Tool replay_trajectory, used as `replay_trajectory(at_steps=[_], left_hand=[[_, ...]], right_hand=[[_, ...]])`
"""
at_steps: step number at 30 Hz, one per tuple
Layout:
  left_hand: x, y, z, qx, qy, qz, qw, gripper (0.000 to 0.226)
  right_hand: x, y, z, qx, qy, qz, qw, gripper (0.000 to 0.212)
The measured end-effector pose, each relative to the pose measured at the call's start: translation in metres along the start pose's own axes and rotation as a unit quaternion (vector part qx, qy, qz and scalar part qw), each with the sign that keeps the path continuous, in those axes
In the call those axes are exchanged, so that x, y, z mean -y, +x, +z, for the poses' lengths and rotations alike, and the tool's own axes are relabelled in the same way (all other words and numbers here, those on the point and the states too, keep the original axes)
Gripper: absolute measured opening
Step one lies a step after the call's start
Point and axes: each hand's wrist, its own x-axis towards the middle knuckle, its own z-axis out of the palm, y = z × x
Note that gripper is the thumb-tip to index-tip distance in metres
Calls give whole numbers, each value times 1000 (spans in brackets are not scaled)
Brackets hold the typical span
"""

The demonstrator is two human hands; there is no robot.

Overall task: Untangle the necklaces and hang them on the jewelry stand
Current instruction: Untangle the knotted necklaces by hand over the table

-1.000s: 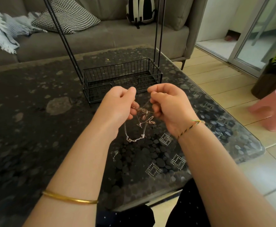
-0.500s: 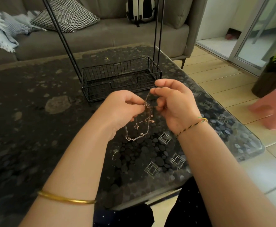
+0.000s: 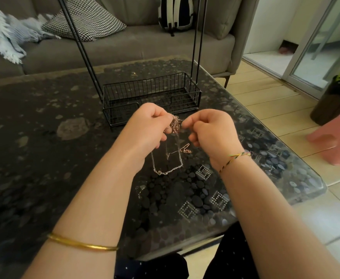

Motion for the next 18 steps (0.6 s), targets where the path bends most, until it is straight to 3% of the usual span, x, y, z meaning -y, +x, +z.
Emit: replay_trajectory(at_steps=[4, 6, 8, 18], left_hand=[[0, 1, 0, 12, -13, -8, 1000, 14], [0, 0, 1, 14, -10, -4, 1000, 15], [0, 0, 1, 15, -8, -1, 1000, 16], [-2, -1, -1, 4, -23, 12, 1000, 17]], right_hand=[[3, 4, 1, 46, -128, -47, 990, 34], [1, 1, 3, 30, -146, -92, 985, 30], [0, 0, 4, 28, -161, -84, 983, 29], [2, -5, 4, 102, 27, 27, 994, 25]])
